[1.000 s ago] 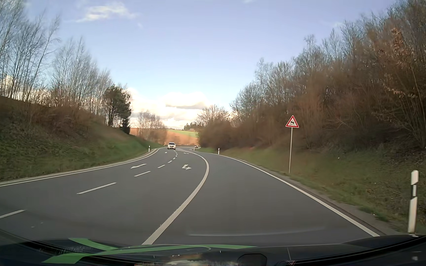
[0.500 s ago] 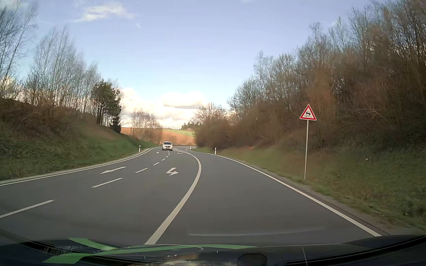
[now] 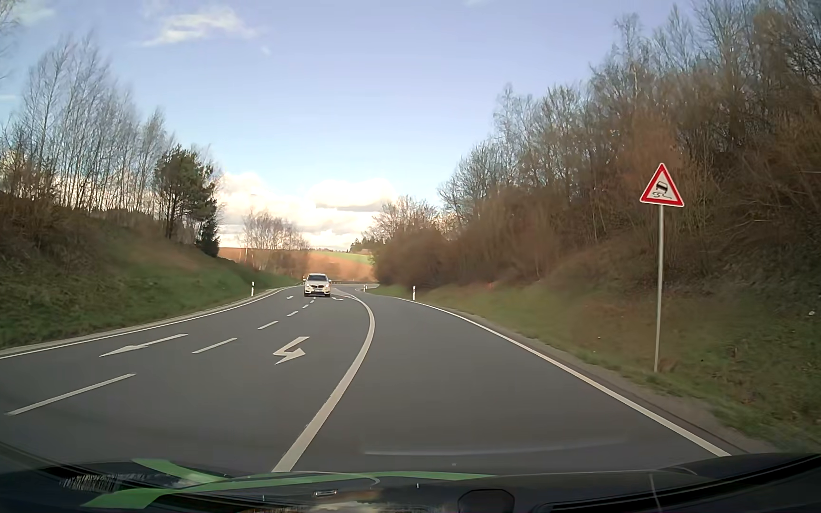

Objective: Follow the waypoints while adhering to traffic rules and regulations

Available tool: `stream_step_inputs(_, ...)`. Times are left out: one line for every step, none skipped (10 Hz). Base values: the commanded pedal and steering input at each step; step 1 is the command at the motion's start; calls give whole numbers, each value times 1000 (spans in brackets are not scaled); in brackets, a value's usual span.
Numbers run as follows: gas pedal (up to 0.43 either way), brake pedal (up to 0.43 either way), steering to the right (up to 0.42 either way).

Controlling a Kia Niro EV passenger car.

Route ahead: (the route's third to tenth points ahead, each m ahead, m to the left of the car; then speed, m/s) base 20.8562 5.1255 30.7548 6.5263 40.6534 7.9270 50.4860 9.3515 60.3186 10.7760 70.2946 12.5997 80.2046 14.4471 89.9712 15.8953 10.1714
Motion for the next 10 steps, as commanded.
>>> stream_step_inputs(209,0,-2)
stream_step_inputs(209,0,-3)
stream_step_inputs(220,0,-7)
stream_step_inputs(220,0,-11)
stream_step_inputs(220,0,-15)
stream_step_inputs(220,0,-19)
stream_step_inputs(220,0,-21)
stream_step_inputs(220,0,-24)
stream_step_inputs(220,0,-29)
stream_step_inputs(228,0,-33)
